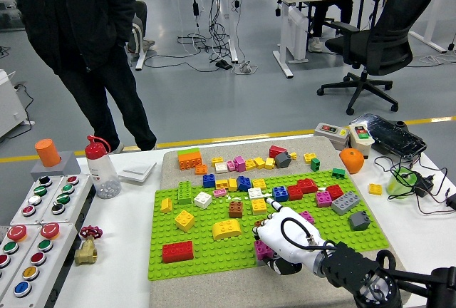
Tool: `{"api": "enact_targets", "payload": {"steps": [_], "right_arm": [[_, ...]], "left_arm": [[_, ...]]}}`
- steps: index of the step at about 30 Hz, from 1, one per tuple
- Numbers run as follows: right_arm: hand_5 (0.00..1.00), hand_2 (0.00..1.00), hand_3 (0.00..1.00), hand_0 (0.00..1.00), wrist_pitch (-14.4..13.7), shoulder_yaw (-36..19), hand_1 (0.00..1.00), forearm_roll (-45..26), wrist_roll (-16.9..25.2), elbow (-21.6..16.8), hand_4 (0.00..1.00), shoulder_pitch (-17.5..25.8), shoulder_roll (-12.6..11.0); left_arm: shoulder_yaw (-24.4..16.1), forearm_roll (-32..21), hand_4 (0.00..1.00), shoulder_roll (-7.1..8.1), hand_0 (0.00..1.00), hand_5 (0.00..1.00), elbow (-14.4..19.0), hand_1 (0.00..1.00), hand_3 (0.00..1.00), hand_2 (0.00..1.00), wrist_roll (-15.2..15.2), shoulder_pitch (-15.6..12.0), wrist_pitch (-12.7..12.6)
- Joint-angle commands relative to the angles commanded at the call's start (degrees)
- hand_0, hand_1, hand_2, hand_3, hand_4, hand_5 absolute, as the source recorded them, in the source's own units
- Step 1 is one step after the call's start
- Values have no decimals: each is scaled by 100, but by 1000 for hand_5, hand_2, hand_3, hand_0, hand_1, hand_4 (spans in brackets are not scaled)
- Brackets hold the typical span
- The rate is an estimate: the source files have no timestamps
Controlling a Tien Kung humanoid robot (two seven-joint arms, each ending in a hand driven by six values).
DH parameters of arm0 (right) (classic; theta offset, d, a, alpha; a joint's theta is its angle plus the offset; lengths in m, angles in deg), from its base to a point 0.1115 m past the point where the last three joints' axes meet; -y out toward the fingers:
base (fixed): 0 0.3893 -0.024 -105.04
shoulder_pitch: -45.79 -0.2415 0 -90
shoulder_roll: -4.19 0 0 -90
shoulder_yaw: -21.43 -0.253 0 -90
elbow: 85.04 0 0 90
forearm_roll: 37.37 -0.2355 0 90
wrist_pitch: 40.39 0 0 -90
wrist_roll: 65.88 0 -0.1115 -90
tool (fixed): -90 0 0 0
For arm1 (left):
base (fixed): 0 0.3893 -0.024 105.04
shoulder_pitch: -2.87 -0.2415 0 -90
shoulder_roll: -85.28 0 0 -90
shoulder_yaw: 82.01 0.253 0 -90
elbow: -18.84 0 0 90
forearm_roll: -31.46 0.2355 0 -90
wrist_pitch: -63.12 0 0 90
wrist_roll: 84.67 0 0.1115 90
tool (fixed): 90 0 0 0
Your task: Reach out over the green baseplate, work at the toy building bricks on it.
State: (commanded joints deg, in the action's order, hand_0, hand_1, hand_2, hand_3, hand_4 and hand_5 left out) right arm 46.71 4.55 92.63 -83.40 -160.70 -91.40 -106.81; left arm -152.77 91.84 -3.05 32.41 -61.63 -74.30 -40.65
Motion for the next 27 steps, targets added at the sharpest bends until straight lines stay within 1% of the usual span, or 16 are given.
{"api": "enact_targets", "payload": {"steps": [20, 21, 26, 27], "right_arm": [[290, 578, 557, 998, 67, -17, 614, 0, 17, 32, 619, 24, 16], [291, 589, 575, 998, 73, -19, 618, 0, 17, 33, 621, 25, 16], [291, 589, 575, 998, 85, -44, 618, 0, 12, 35, 621, 30, 23], [298, 607, 605, 998, 88, -53, 623, 0, 11, 35, 629, 30, 25]], "left_arm": [[-12, 19, 352, -8, 634, 983, 1, 600, 444, 609, 7, -9, 0], [-12, 20, 352, -8, 634, 983, 2, 600, 445, 609, 8, -9, 1], [-15, 23, 352, -9, 634, 983, 2, 600, 445, 609, 11, -13, 0], [-15, 24, 351, -9, 634, 983, 3, 600, 443, 609, 11, -15, 0]]}}
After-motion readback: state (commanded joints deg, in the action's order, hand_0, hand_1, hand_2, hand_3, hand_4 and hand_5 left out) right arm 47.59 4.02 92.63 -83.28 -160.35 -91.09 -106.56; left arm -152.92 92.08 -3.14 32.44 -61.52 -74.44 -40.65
